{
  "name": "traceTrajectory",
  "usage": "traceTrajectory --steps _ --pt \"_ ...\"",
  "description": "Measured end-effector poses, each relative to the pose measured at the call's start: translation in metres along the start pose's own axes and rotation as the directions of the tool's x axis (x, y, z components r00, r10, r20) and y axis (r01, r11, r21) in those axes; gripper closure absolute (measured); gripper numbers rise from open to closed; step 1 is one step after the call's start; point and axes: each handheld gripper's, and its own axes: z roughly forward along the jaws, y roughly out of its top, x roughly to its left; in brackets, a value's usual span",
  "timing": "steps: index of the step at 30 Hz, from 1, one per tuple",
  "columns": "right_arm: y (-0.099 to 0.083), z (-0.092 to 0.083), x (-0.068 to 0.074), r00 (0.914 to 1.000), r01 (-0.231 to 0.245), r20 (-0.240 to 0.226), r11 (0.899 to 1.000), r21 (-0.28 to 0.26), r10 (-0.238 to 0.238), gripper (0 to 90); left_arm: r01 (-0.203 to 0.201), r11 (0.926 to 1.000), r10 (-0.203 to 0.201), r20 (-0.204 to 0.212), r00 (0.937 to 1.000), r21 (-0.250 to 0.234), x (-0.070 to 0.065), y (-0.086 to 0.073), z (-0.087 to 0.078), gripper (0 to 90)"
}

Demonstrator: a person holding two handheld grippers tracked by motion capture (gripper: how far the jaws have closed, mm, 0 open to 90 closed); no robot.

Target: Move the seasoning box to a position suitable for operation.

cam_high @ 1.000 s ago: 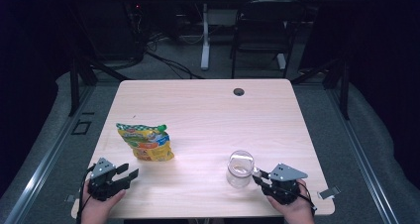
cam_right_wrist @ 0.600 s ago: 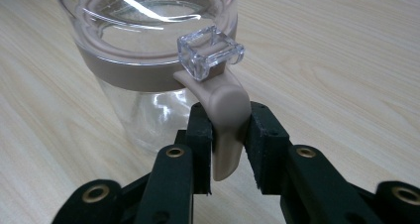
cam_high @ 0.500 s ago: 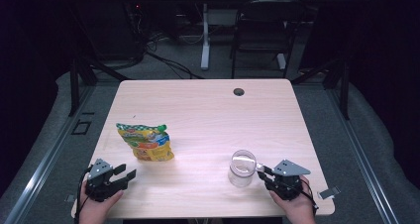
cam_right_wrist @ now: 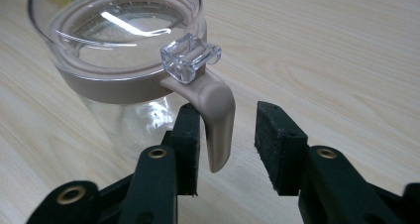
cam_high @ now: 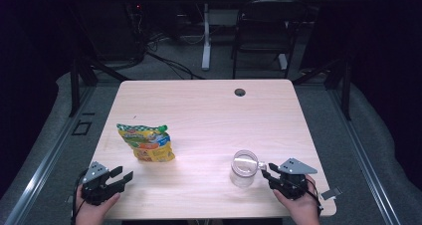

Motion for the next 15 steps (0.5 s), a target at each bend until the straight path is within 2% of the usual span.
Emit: traceTrajectory --steps 3,4,6,7,13,15 --pt "0.0006 -0.0041 0.0018 0.9998 0.006 0.02 1.0 0.002 -0.007 58.9 -0.003 1.0 0.003 0.008 1.0 0.002 -0.0002 0.0009 0.0008 50.8" --pt "0.0011 -0.0064 0.0037 0.9996 -0.022 0.015 1.0 -0.009 0.022 59.1 -0.005 1.0 0.005 0.012 0.9999 0.003 -0.0013 0.0021 0.0017 50.8" --pt "0.0013 -0.0071 0.0042 0.9995 -0.028 0.015 1.0 -0.009 0.028 59.1 -0.006 1.0 0.006 0.016 0.9999 0.0 -0.0019 0.0025 0.0025 50.8" --pt "0.0013 -0.0081 0.0055 0.9988 -0.046 0.014 0.999 -0.004 0.047 62.5 -0.011 0.9999 0.011 0.02 0.9997 0.001 -0.0029 0.0037 0.0034 50.8" --pt "-0.0001 -0.0084 0.0023 0.9971 -0.071 0.025 0.997 -0.005 0.071 63.6 -0.021 0.9998 0.021 0.036 0.9991 0.002 -0.0069 0.0058 0.0069 50.7" --pt "-0.0019 -0.0052 -0.0035 0.9925 -0.122 0.007 0.993 -0.011 0.122 64.2 -0.023 0.9997 0.023 0.038 0.999 0.005 -0.0077 0.0059 0.0077 50.7"
